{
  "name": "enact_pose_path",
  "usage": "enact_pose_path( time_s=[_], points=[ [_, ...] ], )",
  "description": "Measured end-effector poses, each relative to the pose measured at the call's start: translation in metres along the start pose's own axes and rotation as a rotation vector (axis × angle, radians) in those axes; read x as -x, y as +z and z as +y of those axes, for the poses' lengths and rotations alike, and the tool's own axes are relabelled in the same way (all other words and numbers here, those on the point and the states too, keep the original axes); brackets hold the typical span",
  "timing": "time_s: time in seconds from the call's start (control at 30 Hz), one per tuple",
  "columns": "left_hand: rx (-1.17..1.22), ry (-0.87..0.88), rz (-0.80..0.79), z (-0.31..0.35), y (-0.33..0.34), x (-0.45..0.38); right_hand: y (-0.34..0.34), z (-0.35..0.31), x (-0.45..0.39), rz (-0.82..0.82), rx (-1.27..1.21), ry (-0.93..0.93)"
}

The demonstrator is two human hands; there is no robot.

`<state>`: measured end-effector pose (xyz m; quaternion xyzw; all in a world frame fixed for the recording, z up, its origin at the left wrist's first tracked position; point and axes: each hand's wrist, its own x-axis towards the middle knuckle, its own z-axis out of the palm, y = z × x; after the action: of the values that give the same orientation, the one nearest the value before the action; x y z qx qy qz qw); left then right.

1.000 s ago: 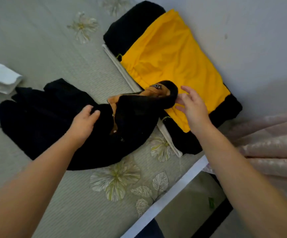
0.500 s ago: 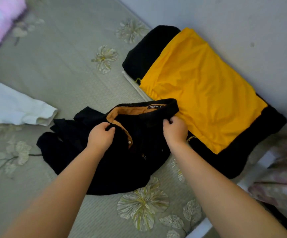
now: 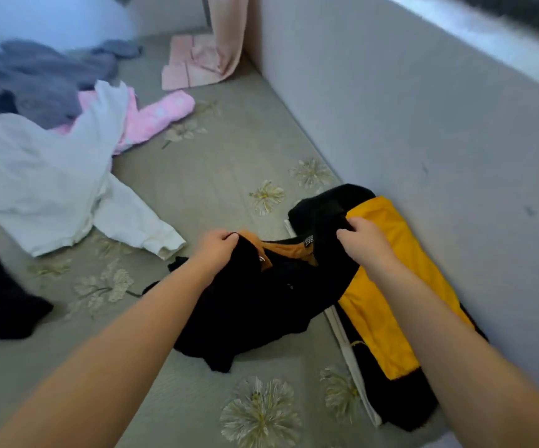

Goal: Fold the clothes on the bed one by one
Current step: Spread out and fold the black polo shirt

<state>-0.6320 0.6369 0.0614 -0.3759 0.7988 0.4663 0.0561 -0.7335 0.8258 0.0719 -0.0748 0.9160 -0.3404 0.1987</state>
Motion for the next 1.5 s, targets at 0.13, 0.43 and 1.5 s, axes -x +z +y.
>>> enact_pose_path(
  time_s=[0.13,0.43,1.5],
  points=[
    [0.005,0.159,0.303,0.050,-0.059,0.036,-0.035,-0.086,0.036,0.180,0.301,-0.275],
    [-0.045,0.492,0.721,0.089,-0.207,0.174,-0.115,-0.207,0.154,0.661,0.186,-0.728],
    [0.097,0.781,0.641,-0.116,-0.289,0.437,-0.052,-0.177,0.418,0.537,0.058,-1.113]
  ],
)
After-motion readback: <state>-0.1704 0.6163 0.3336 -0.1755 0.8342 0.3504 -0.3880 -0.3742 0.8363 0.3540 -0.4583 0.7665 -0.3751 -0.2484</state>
